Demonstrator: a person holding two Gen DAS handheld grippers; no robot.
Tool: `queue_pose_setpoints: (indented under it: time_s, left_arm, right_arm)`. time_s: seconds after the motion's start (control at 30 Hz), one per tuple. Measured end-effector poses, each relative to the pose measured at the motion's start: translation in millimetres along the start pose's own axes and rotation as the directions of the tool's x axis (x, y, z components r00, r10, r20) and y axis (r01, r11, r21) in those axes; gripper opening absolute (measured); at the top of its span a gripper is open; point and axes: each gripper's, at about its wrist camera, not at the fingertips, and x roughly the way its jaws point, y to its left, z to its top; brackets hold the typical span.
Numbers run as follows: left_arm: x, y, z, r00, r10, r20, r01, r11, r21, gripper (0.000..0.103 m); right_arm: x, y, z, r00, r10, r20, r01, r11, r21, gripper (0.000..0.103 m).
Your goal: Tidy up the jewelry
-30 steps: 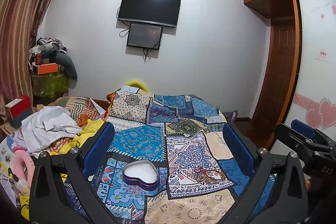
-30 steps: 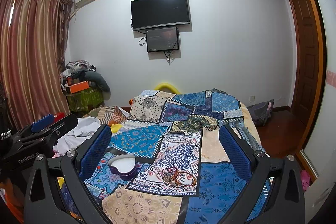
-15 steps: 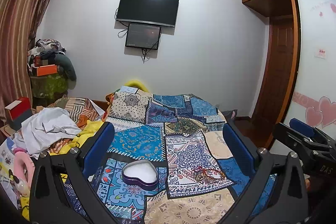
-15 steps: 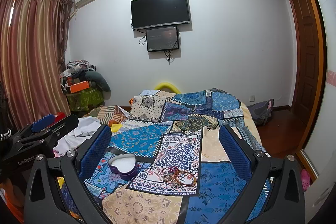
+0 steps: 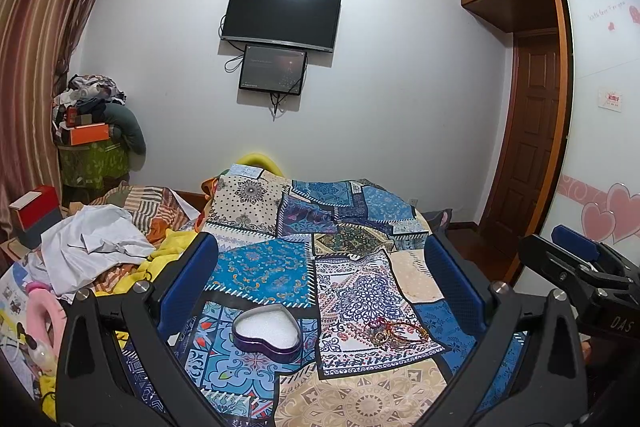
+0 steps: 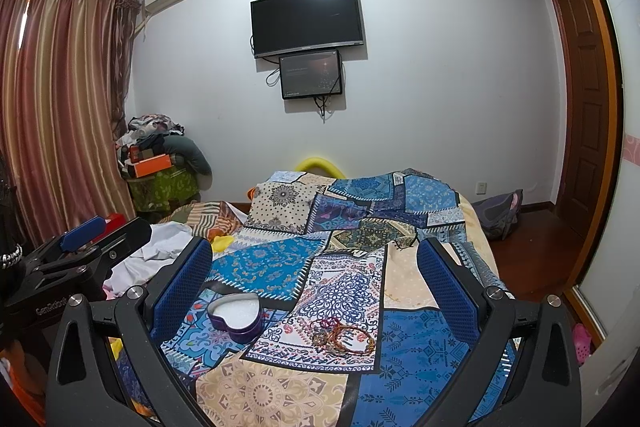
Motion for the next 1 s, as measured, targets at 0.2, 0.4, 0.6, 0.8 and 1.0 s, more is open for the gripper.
queue_pose_setpoints:
  time_s: [0.2,0.4,0.6,0.8,1.0]
  left_arm:
    - [1.6,-0.5,0.7,1.000,0.002,-0.005,-0.002,1.000,0.004,0.103]
    - [14.1,-3.8,0.0,1.000,0.005,-0.029,-0.004,1.000,0.011,0.103]
    - [38.9,-7.4,-7.7,0.997,0.006,-0.079,-0.004,1.000,0.018,0.103]
    - [75.5,-15.8,-21.6,0.987,0.010,-0.161,-0.001,0.999,0.055,0.103]
    - [114.2,-28.8,-46.9,0.964,0.005,-0.266,0.021,0.996,0.091,0.103]
  right_arm:
    - [0.8,0.9,-1.6,1.000,-0.001,-0.001,0.001,1.000,-0.001,0.102]
    - [10.2,-6.6,-6.8,1.000,-0.003,-0.022,0.003,1.000,0.008,0.102]
    - [27.7,-23.9,-14.2,0.998,-0.034,-0.061,0.036,0.999,0.031,0.102]
    - [46.3,-48.2,-30.1,0.986,-0.114,-0.119,0.118,0.993,0.021,0.102]
    - [65.3,-69.3,-48.2,0.960,-0.180,-0.213,0.181,0.983,-0.017,0.102]
